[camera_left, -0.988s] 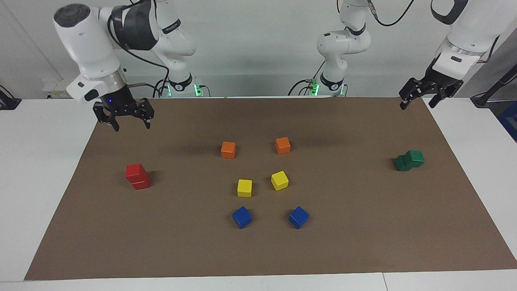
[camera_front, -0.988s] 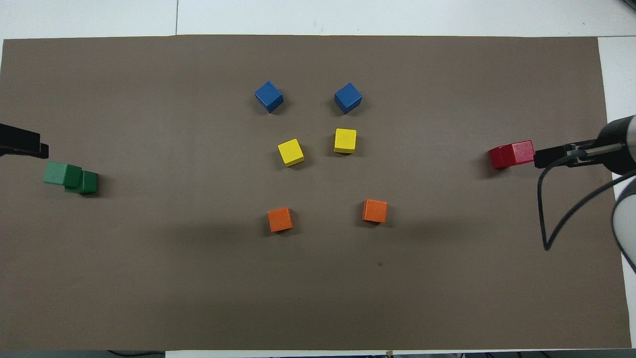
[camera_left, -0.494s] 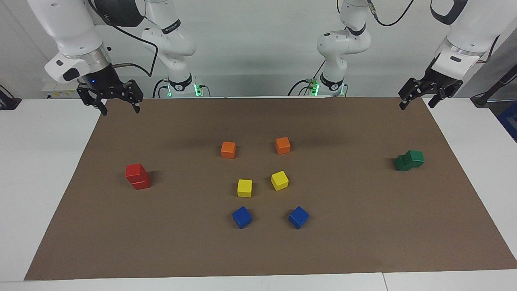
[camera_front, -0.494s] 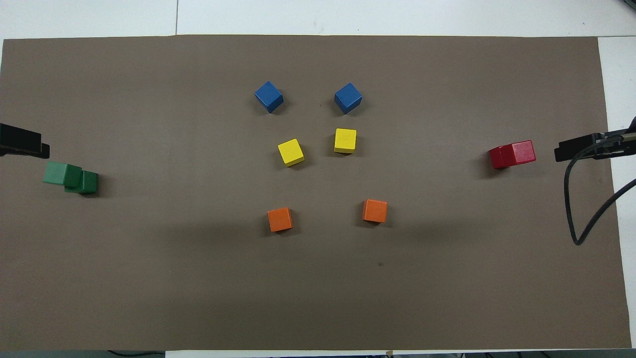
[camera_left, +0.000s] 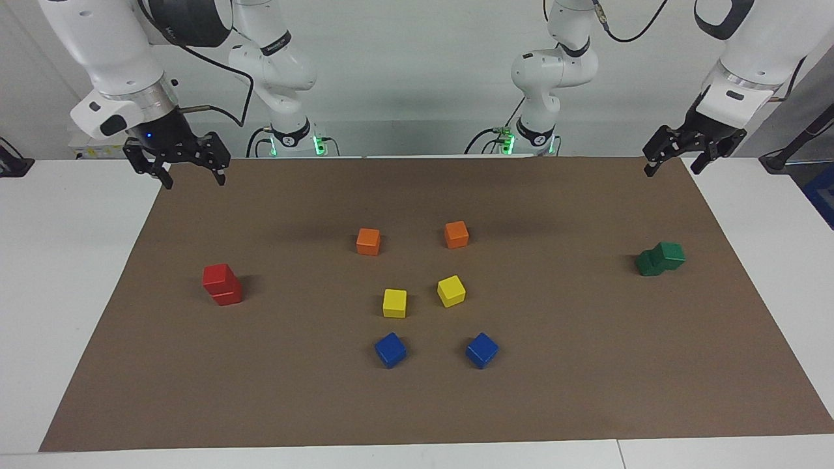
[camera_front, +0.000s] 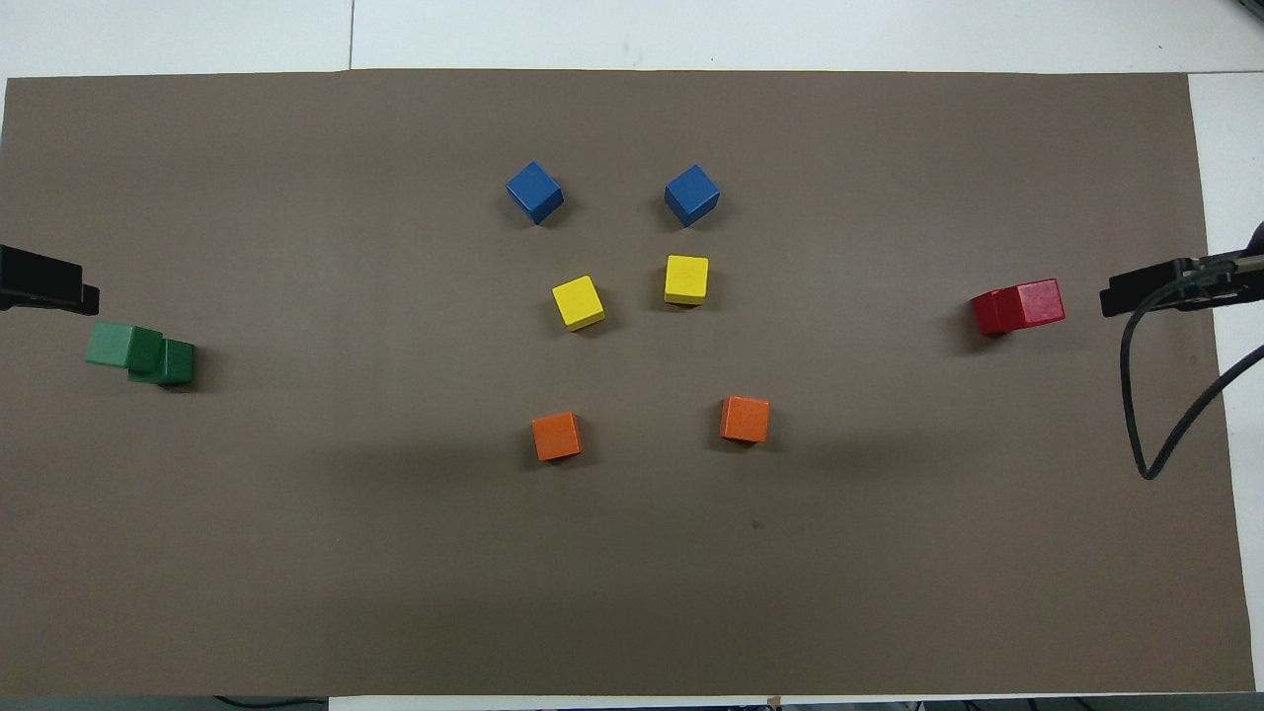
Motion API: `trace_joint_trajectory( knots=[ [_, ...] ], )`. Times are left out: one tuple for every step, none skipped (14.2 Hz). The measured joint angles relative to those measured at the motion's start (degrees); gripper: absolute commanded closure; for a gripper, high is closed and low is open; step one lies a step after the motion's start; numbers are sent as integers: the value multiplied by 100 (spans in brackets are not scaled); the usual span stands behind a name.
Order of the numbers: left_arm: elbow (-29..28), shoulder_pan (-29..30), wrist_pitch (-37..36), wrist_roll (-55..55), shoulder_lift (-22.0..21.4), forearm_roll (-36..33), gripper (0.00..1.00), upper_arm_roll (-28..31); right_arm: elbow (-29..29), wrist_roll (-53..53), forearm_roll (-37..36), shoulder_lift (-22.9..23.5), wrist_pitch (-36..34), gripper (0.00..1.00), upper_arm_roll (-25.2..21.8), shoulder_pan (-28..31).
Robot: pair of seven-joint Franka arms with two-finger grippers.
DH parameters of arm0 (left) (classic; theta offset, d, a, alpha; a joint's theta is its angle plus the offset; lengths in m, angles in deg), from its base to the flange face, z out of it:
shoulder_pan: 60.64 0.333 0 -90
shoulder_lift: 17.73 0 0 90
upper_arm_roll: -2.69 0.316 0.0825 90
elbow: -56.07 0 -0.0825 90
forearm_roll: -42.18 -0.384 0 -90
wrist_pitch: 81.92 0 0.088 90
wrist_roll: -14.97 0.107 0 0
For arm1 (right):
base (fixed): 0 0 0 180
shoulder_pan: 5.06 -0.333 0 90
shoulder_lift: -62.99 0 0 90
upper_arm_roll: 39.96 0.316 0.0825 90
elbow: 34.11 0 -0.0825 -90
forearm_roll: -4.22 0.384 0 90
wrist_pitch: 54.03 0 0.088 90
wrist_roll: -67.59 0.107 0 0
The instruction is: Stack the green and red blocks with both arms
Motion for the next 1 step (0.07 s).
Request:
trace_joint_trajectory(
  knots=[
    [0, 0, 0, 0, 0, 0, 0, 0, 0, 0, 0, 0, 0, 2, 0, 0]
  ],
)
